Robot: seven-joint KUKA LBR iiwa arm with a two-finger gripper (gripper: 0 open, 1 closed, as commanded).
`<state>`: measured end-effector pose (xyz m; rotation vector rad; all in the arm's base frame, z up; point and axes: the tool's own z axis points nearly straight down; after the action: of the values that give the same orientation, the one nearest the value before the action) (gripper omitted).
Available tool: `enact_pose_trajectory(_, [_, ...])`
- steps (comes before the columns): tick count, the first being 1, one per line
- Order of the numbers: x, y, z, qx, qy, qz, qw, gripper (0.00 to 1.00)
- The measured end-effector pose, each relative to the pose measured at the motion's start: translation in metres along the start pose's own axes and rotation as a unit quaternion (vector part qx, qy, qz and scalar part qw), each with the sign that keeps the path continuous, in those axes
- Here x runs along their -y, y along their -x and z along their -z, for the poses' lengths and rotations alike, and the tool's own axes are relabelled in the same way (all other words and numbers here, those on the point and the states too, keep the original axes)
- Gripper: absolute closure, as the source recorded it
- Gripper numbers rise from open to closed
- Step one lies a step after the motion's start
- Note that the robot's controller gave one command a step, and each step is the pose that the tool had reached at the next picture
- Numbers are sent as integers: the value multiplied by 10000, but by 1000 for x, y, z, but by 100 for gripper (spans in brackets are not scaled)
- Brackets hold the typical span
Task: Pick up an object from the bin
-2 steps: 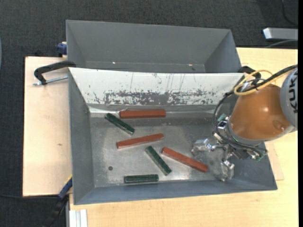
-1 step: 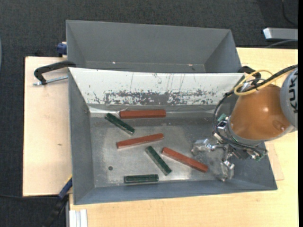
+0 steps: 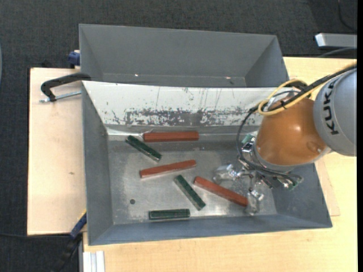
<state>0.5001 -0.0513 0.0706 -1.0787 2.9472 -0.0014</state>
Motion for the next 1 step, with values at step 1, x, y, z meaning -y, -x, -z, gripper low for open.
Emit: enact_pose_trajectory(1, [-15,16,13,22,9,-94,10000,0])
